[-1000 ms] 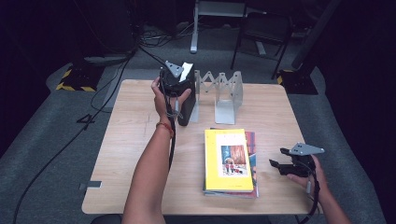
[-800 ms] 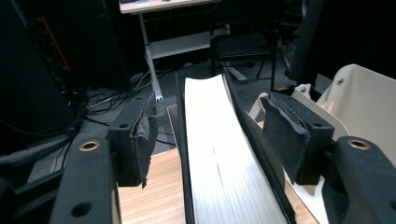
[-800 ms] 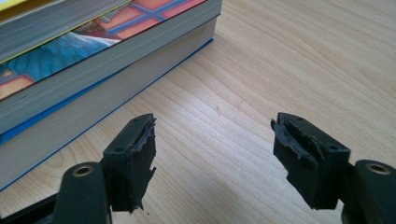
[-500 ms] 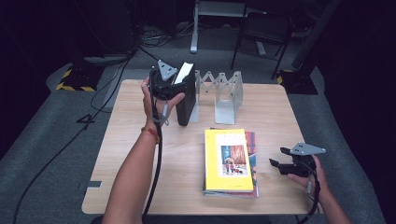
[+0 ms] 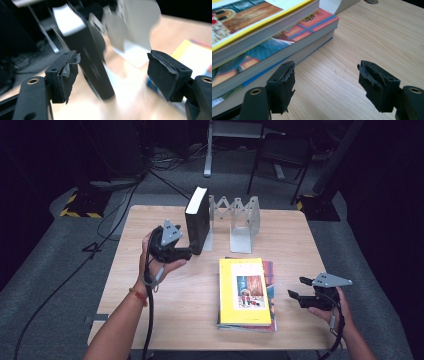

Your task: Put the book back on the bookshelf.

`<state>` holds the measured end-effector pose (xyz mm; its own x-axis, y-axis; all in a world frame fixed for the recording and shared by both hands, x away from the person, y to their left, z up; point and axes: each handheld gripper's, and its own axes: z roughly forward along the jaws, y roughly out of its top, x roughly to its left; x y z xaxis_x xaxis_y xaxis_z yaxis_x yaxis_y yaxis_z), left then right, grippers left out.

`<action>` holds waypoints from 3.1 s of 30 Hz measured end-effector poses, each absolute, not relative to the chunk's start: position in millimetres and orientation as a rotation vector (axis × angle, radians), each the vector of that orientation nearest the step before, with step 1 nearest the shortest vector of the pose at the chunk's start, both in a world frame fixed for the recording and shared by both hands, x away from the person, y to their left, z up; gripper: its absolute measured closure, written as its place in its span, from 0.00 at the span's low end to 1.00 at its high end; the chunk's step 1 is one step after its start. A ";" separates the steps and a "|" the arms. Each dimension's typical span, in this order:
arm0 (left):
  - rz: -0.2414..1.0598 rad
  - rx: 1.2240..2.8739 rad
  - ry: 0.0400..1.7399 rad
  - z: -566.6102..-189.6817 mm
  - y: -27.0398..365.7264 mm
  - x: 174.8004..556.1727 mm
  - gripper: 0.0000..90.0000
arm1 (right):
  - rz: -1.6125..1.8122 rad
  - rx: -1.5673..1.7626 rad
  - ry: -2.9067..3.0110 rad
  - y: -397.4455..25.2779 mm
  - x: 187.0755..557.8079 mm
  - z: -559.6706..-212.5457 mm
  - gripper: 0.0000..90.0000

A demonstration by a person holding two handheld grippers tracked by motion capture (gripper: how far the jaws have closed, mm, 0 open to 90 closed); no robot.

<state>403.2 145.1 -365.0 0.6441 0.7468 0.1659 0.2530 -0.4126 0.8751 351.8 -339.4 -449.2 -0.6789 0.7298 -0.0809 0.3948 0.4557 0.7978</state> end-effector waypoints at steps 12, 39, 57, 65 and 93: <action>0.520 2.174 0.728 -440.8 148.8 368.9 0.23 | 1.159 0.857 2.331 -324.6 335.6 -431.9 0.31; 0.259 2.285 0.692 -504.0 153.4 336.9 0.23 | 1.176 0.693 2.649 -264.8 286.9 -442.1 0.41; 0.311 2.288 0.700 -502.2 122.4 365.1 0.23 | 1.186 0.906 2.669 -251.7 332.1 -443.6 0.28; 0.349 2.247 0.677 -493.2 97.1 385.1 0.26 | 1.104 0.911 2.720 -243.0 352.9 -441.6 0.18; 0.365 2.213 0.687 -491.4 76.8 402.4 0.36 | 1.245 0.659 2.664 -235.3 350.3 -436.3 0.65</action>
<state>402.4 76.8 -491.4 0.8130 0.5808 0.0405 0.3583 -0.5540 0.7515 350.3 -235.3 -436.3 -0.8966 0.4378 0.0671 0.3324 0.5651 0.7551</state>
